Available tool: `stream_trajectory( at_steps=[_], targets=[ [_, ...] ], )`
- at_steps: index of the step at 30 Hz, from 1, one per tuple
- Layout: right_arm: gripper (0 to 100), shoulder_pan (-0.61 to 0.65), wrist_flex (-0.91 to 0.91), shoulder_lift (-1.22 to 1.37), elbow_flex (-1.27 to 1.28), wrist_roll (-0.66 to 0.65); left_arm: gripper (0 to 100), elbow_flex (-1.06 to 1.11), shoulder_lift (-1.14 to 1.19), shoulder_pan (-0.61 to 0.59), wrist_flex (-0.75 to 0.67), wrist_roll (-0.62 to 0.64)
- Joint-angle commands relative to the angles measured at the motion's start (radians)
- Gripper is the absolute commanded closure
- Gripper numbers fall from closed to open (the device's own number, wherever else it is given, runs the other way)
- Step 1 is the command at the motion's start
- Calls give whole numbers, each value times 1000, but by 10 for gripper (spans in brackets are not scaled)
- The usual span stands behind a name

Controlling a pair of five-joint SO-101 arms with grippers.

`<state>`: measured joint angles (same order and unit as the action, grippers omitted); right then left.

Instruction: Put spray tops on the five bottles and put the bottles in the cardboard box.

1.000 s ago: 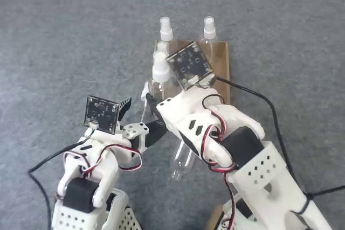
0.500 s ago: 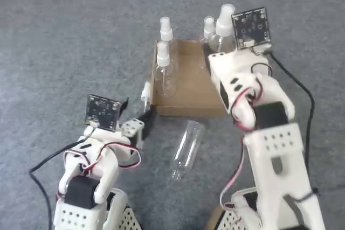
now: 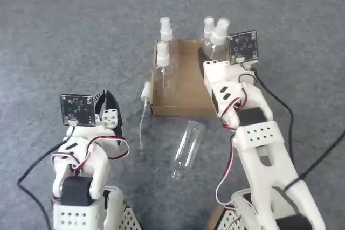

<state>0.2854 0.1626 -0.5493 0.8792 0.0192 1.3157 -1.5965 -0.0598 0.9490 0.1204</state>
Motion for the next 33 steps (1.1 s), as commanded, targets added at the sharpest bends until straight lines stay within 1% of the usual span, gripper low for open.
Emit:
stream_trajectory(
  at_steps=[1,7,19,25,31,33],
  targets=[
    [993,10,-117,84,-17,17,989,-4,-15,-3,-26,11],
    [993,-13,-255,249,-21,17,989,8,-18,-3,-31,11],
    [993,-24,-430,418,-21,17,989,8,-18,-11,-46,15],
    [993,-24,-472,478,-21,17,989,10,-18,-11,-44,15],
    [993,-22,-475,533,-23,17,989,12,-18,-11,-43,14],
    [993,-22,-506,549,-23,17,989,12,-18,-11,-43,14]
  ],
)
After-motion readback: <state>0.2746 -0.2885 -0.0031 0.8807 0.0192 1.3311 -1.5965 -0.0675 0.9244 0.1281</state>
